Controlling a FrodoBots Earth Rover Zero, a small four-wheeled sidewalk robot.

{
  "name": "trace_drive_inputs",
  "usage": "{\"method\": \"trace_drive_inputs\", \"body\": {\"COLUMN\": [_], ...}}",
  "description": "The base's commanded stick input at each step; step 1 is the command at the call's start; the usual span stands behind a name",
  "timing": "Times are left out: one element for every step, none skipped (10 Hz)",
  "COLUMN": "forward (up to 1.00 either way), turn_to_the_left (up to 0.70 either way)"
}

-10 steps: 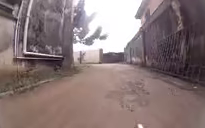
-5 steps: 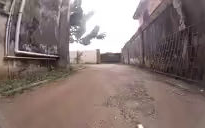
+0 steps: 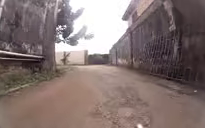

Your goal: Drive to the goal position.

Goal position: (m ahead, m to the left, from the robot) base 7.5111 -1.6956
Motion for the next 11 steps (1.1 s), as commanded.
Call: {"method": "trace_drive_inputs", "body": {"forward": [0.50, 0.50, 0.50, 0.50, 0.50, 0.50, 0.50, 0.50, 0.50, 0.50, 0.50], "turn_to_the_left": [0.00, 0.00, 0.00, 0.00, 0.00, 0.00, 0.00, 0.00, 0.00, 0.00, 0.00]}}
